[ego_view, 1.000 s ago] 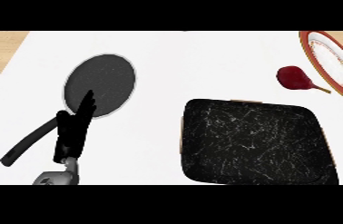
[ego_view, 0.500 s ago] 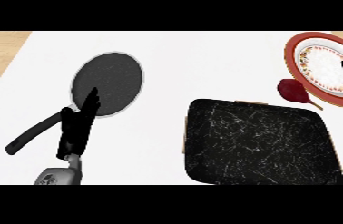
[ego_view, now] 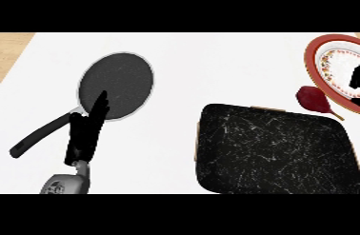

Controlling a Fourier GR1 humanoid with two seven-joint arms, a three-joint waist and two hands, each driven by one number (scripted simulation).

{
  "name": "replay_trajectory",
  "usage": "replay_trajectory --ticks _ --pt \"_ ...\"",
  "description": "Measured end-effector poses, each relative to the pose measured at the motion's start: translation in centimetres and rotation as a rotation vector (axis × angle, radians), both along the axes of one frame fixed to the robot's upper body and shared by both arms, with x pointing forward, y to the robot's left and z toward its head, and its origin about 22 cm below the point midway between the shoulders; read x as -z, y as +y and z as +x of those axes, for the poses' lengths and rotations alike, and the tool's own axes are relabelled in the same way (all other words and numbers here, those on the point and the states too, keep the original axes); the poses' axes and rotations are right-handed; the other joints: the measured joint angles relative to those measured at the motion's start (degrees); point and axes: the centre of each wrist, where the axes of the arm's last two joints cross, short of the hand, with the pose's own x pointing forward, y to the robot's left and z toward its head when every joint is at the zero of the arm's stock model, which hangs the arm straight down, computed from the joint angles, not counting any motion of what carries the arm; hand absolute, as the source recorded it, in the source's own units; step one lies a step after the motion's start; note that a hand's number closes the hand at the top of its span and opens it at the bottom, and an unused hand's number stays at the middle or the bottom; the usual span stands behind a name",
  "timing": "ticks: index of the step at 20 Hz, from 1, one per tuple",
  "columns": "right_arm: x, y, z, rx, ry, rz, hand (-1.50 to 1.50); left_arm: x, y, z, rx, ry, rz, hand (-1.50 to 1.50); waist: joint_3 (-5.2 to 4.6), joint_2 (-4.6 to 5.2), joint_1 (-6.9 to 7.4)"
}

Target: Pick the pear from the tray and place it in the plate

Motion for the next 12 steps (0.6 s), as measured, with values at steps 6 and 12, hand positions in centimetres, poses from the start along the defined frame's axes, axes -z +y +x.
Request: replay_trajectory --ticks 6,12 --pt "-0.23 -0.36 -0.13 -0.064 -0.010 0.110 -1.50 -0.02 0.08 0.33 -0.014 0.000 0.005 0.00 0.08 -0.03 -0.48" --pt "-0.54 -0.27 0.18 0.012 -0.108 0.421 -1.50 0.03 0.23 0.24 -0.015 -0.001 0.002 0.00 0.21 -0.19 -0.75"
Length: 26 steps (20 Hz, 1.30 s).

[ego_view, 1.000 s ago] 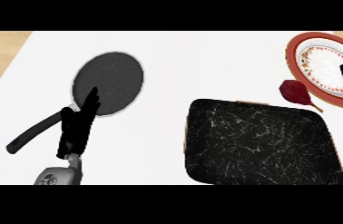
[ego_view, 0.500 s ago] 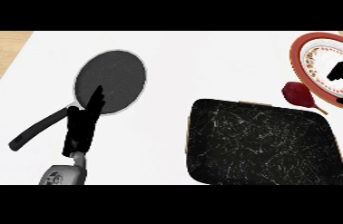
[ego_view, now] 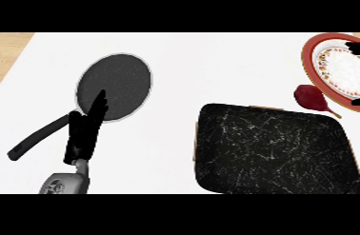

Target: Pick the pear from the tray and place it in the plate

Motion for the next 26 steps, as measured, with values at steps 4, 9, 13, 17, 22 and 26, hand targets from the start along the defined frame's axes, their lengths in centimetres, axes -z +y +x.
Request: replay_trajectory --ticks 4,9,13,17,22,26 --pt "-0.2 -0.8 -0.6 0.050 0.016 0.138 -1.50 0.1 0.1 -0.2 -0.004 0.003 -0.005 0.00 0.04 0.06 -0.13" --pt "-0.3 -1.3 -1.0 0.069 0.049 0.218 -1.50 -0.1 0.0 0.0 -0.007 0.000 -0.004 0.00 0.09 0.18 -0.40" --pt "-0.3 -1.4 -1.1 0.071 0.057 0.252 -1.50 -0.1 -0.1 -0.1 -0.009 0.005 -0.008 0.00 0.16 0.17 -0.31" --pt "-0.3 -1.5 -1.1 0.067 0.056 0.270 -1.50 0.0 0.3 -0.2 -0.013 0.001 -0.003 0.00 0.18 0.19 -0.45" --pt "0.2 -1.6 -1.4 0.071 0.060 0.272 -1.50 -0.2 0.1 -0.3 -0.005 -0.003 -0.009 0.00 0.19 0.19 -0.19" --pt "0.5 -1.9 -1.8 0.081 0.063 0.253 -1.50 -0.2 0.2 -0.4 -0.004 -0.003 -0.003 0.00 0.16 0.29 -0.08"
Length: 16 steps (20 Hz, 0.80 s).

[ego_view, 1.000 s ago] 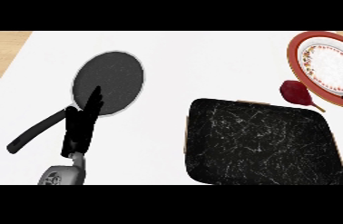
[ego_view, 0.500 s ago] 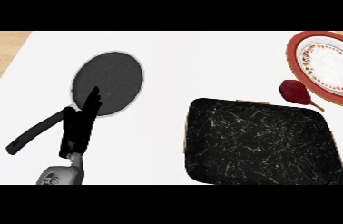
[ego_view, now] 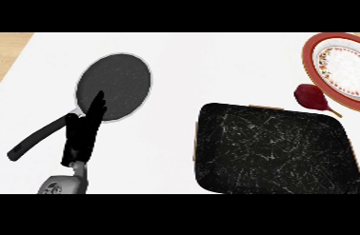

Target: Pick the pear from the tray and place it in the plate

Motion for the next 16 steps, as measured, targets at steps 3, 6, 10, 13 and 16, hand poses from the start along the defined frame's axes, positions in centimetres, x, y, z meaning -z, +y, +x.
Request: replay_trajectory --ticks 3,6,10,13,16 --pt "0.5 -0.2 -0.3 0.007 0.001 -0.012 -1.50 -0.2 -0.4 0.1 0.001 -0.002 -0.006 0.00 0.02 0.07 0.00" --pt "0.8 -0.3 -0.6 0.012 -0.004 -0.020 -1.50 -0.3 -0.4 0.3 0.003 -0.002 -0.007 0.00 0.04 0.13 0.02" --pt "0.8 -0.8 -1.1 0.033 -0.006 -0.040 -1.50 -0.3 -0.2 0.3 0.005 -0.001 -0.002 0.00 0.06 0.32 0.37" --pt "0.8 -1.2 -1.5 0.048 -0.008 -0.049 -1.50 -0.1 -0.5 0.2 0.006 -0.004 -0.006 0.00 0.07 0.39 0.50" --pt "0.7 -1.4 -1.6 0.054 -0.006 -0.061 -1.50 -0.2 -0.4 0.2 0.009 -0.006 -0.004 0.00 0.09 0.42 0.72"
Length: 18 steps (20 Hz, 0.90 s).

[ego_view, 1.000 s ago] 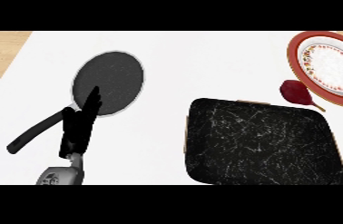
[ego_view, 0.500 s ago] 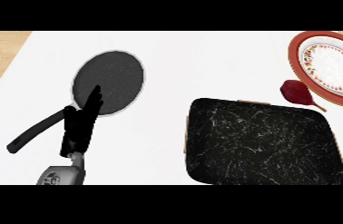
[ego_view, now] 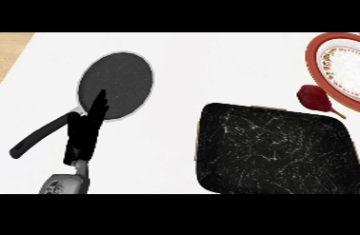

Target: Pick the pear from the tray and place it in the plate

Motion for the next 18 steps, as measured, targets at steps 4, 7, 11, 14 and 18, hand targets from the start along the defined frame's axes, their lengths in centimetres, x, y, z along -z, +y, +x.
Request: replay_trajectory --ticks 4,7,11,14,18 --pt "-0.2 -0.5 -0.5 0.024 -0.008 -0.010 -1.50 -0.1 0.0 0.0 0.005 0.000 0.001 0.00 0.08 0.14 0.26" --pt "-0.2 -1.0 -1.0 0.041 -0.011 -0.017 -1.50 0.0 -0.1 -0.1 0.001 -0.001 0.000 0.00 0.10 0.18 0.20" --pt "-0.3 -1.3 -1.2 0.064 -0.026 -0.005 -1.50 -0.1 0.0 0.1 0.004 -0.005 0.000 0.00 0.15 0.34 0.39" --pt "-0.3 -1.4 -1.3 0.079 -0.038 0.009 -1.50 -0.1 -0.3 0.1 0.010 -0.004 -0.004 0.00 0.18 0.39 0.43" --pt "-0.5 -1.9 -1.7 0.117 -0.055 0.021 -1.50 -0.1 -0.3 0.0 0.011 -0.007 -0.003 0.00 0.24 0.55 0.71"
